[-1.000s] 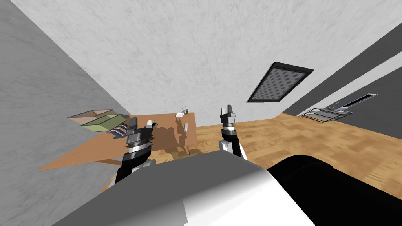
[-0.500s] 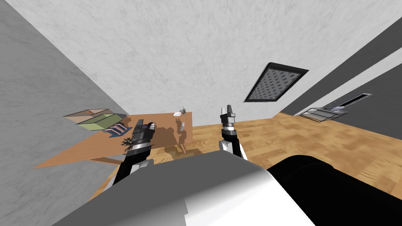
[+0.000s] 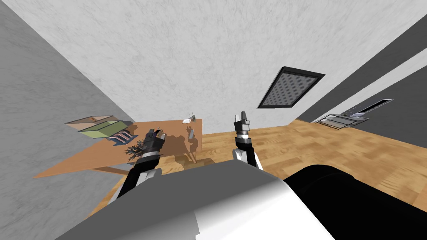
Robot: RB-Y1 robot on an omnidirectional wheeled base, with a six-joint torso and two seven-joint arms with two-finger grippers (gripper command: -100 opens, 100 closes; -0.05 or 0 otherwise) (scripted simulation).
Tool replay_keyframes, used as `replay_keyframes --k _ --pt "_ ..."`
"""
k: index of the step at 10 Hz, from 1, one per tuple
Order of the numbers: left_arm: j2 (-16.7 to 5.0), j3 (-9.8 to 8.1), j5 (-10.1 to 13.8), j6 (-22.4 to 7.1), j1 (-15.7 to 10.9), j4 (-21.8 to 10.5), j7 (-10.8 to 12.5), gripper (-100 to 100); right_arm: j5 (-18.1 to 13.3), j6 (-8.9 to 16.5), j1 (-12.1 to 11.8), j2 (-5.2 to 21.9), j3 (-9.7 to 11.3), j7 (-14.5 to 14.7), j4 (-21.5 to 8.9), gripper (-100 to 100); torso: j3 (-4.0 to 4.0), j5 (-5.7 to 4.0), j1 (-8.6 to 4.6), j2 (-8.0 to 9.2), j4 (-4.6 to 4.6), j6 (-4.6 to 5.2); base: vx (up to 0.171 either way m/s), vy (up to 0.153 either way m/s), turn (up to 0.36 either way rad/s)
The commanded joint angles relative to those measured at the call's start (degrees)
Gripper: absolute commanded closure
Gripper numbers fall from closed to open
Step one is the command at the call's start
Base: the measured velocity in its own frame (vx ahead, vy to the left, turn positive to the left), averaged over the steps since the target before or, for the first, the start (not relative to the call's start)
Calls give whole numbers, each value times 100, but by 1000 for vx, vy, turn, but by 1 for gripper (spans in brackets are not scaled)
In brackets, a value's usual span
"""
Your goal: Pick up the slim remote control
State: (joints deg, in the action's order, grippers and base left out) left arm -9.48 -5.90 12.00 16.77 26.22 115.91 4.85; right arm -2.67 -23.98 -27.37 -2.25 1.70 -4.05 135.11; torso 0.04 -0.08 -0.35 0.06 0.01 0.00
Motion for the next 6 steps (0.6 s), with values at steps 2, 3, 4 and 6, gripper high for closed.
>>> replay_keyframes --k 2,3,4,6 --pt "4 -113 200 -412 -136 -246 83 -100 0 0 0 0 0 0 0 0 -2 0 5 -4 0 0 -5 -86 2" --pt "4 -113 200 -541 -136 -246 83 -100 0 0 0 0 0 0 0 0 -3 0 2 -4 -1 0 -11 -81 5" --pt "-4 -208 341 -706 -221 -425 155 -100 0 0 0 0 0 0 0 0 -2 0 6 -3 -1 0 3 -92 2" --pt "-10 -308 479 -1037 -308 -610 230 -100 0 0 0 0 0 0 0 0 -5 -1 3 -9 -2 0 9 -105 5"
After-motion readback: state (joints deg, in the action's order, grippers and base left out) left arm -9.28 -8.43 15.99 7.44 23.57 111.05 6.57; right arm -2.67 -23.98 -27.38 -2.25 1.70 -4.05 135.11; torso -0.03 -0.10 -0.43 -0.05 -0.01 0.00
